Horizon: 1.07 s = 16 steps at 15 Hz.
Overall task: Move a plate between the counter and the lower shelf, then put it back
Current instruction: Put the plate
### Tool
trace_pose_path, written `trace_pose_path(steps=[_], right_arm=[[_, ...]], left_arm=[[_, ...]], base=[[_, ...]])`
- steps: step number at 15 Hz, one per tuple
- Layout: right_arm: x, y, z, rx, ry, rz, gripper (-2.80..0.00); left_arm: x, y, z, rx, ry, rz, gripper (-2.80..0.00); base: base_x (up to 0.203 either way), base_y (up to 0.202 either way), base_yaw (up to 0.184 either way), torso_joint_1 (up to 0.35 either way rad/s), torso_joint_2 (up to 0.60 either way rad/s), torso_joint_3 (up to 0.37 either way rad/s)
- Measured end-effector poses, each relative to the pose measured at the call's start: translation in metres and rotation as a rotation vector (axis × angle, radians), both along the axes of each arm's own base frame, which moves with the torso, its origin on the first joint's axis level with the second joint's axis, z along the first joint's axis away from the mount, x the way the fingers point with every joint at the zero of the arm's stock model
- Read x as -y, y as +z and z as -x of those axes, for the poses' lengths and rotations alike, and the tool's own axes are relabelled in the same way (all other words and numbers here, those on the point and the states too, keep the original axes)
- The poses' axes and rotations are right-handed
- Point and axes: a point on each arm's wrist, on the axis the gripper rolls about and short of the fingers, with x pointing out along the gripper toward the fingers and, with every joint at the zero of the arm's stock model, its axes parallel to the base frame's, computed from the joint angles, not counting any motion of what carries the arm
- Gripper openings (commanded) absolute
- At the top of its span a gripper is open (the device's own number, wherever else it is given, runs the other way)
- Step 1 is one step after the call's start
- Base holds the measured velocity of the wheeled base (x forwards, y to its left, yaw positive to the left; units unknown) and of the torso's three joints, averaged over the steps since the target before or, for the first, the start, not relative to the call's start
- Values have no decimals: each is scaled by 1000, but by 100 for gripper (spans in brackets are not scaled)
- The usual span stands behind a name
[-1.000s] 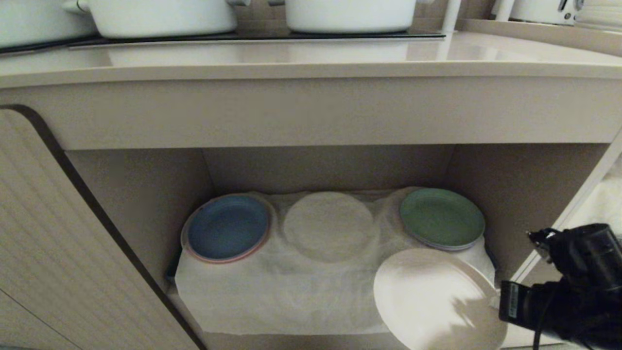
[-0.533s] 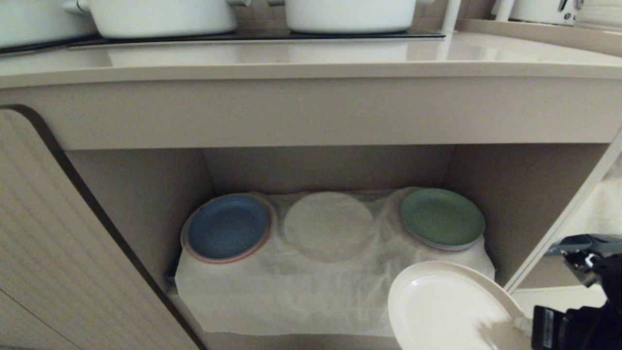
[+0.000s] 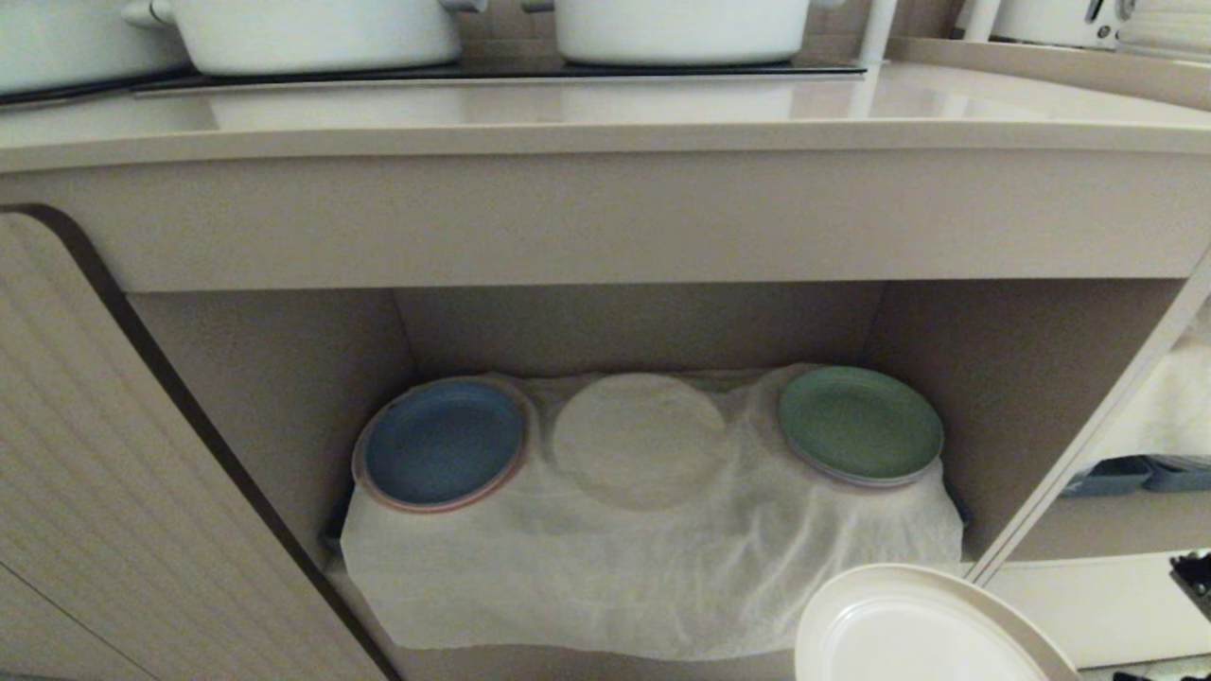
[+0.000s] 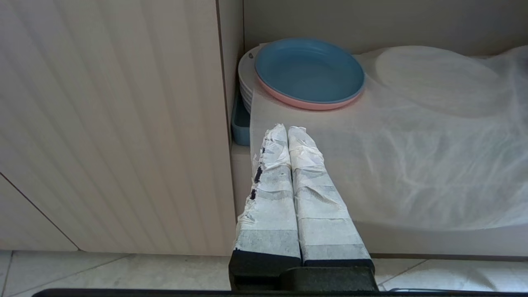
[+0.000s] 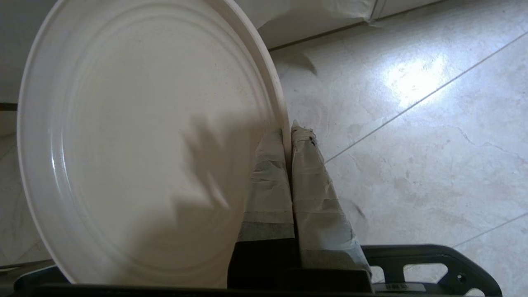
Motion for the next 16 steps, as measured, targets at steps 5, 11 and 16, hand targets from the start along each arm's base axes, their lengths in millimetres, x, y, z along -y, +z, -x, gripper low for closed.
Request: trace_pose_path(steps=[5,11,16], right_arm=[[6,-5,14,3,-4,-8,-280],[13,-9,30,-5,-27,-28,-280],[17,-12,38,-7,-55,-53,-280]], left_arm=[[0,0,0,0,0,0,-280],[0,0,0,0,0,0,-280],[0,0,0,0,0,0,-280]], base=[[0,0,0,0,0,0],[0,0,0,0,0,0],[0,0,0,0,0,0]])
